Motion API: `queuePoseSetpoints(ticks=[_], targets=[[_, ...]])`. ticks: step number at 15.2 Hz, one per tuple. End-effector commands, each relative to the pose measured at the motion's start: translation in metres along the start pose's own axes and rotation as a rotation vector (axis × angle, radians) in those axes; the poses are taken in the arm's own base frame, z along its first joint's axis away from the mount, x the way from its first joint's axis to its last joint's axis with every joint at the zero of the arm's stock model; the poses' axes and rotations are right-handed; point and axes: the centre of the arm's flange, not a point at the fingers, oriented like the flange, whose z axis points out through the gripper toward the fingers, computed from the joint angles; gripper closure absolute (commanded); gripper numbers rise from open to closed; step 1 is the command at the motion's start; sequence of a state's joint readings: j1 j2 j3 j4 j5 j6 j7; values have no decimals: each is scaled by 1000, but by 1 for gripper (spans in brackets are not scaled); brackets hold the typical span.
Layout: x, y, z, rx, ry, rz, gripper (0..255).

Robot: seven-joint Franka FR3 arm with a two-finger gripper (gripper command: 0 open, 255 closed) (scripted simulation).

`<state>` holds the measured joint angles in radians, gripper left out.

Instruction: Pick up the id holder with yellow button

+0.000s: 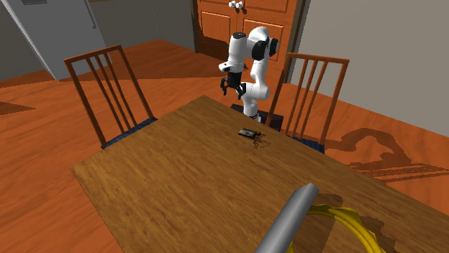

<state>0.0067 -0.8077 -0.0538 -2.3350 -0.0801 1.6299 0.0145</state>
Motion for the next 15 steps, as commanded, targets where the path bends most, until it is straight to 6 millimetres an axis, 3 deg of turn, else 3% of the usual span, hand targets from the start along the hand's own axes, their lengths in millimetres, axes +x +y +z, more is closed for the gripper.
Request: queuePoseSetpoints(ticks=[1,15], targets=[[0,0,0,0,0,0,0],[124,-118,-10,-25,126,-129,0]])
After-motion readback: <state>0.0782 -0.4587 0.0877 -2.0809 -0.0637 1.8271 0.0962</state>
